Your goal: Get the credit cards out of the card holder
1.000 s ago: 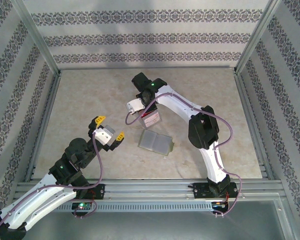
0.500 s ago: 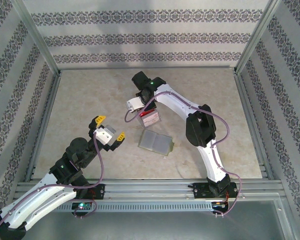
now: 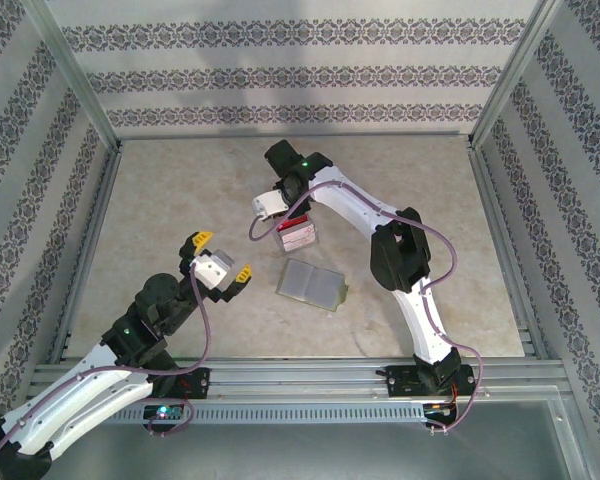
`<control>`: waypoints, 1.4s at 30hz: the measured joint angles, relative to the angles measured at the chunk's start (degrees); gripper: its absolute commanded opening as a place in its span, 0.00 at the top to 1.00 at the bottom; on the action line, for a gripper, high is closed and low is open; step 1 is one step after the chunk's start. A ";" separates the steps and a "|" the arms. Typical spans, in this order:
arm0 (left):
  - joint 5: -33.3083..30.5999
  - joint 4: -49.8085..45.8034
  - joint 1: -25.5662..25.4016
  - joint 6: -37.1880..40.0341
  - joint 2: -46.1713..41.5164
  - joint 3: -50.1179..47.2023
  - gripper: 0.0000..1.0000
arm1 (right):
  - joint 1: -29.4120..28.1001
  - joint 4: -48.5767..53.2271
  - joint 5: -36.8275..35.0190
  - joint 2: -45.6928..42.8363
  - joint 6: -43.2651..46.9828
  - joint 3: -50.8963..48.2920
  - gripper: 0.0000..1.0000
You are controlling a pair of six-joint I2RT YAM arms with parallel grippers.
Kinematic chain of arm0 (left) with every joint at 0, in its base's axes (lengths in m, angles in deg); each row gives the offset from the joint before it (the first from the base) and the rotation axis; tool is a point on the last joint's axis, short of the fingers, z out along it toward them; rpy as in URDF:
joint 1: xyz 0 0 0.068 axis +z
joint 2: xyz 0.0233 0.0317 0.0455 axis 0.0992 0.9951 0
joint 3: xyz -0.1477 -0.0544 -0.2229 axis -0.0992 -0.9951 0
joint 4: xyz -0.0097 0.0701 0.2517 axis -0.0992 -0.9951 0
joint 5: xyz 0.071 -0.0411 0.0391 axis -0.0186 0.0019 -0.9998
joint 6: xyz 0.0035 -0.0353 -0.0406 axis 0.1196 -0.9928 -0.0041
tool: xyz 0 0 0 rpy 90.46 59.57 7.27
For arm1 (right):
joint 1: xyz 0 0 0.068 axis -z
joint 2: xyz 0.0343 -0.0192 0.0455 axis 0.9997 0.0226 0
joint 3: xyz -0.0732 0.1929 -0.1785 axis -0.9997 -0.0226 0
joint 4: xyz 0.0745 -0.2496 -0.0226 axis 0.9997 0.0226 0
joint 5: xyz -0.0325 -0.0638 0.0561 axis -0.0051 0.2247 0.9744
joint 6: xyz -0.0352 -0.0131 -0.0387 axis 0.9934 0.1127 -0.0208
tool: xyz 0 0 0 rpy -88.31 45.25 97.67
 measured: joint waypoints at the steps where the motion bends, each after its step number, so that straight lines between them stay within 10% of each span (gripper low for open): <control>1: -0.02 0.02 0.00 0.00 0.13 0.00 0.03 | 0.00 -0.09 0.00 0.00 -0.02 0.00 0.79; 23: -1.29 3.85 0.00 -3.58 4.87 0.42 0.00 | 1.11 -1.44 3.89 -12.61 -11.47 -3.80 0.52; 42: -8.68 9.55 6.91 -16.90 11.04 2.43 0.01 | 4.50 -15.98 -0.02 -56.19 -45.64 -40.92 0.02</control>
